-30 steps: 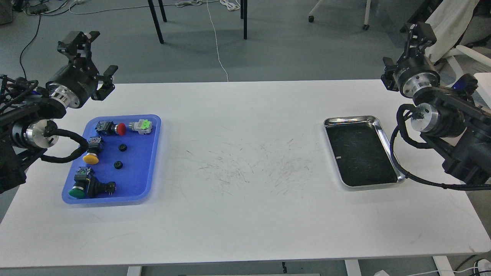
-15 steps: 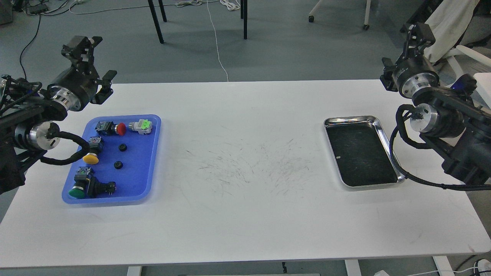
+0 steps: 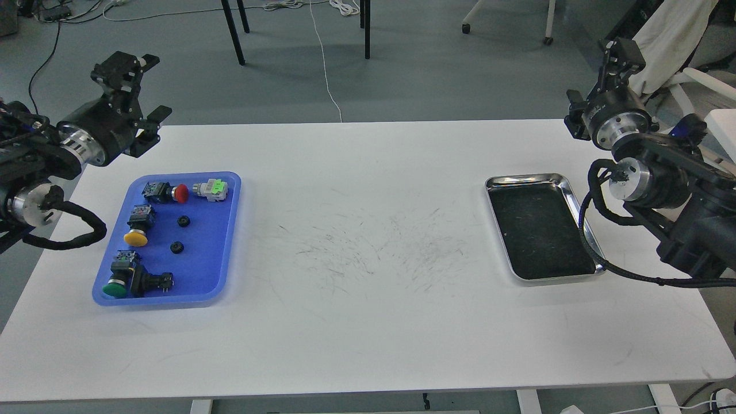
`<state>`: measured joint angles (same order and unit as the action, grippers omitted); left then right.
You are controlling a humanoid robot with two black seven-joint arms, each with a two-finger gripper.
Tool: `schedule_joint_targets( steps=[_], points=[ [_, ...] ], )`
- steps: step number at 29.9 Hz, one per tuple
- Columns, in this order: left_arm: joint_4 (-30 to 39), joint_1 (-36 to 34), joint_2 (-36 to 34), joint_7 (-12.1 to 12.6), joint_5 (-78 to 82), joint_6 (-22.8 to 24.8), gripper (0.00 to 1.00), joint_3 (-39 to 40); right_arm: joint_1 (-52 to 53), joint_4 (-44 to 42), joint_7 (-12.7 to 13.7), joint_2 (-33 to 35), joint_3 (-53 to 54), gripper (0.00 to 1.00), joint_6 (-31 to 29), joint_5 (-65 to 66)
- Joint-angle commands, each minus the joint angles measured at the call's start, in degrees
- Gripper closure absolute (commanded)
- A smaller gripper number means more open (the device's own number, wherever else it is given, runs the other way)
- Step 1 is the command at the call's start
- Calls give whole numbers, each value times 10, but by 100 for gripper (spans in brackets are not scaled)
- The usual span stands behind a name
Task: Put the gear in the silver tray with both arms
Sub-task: 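Move the left gripper over the blue tray toward the black gear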
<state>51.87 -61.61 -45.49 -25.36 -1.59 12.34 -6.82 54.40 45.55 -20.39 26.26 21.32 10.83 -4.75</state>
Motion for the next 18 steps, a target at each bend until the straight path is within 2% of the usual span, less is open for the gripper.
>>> schedule_joint_targets(
  steps=[1, 7, 16, 18],
  points=[
    [36, -39, -30, 11, 42, -2, 2, -48, 0, 0, 0, -1, -1, 1, -1, 2],
    [82, -74, -57, 17, 93, -15, 2, -90, 1, 2, 0, -1, -2, 1, 0, 2],
    [87, -91, -48, 24, 218, -56, 2, -161, 0, 2, 0, 1, -4, 1, 0, 2],
    [87, -100, -37, 22, 249, -82, 2, -183, 0, 2, 0, 0, -4, 1, 0, 3]
  ],
)
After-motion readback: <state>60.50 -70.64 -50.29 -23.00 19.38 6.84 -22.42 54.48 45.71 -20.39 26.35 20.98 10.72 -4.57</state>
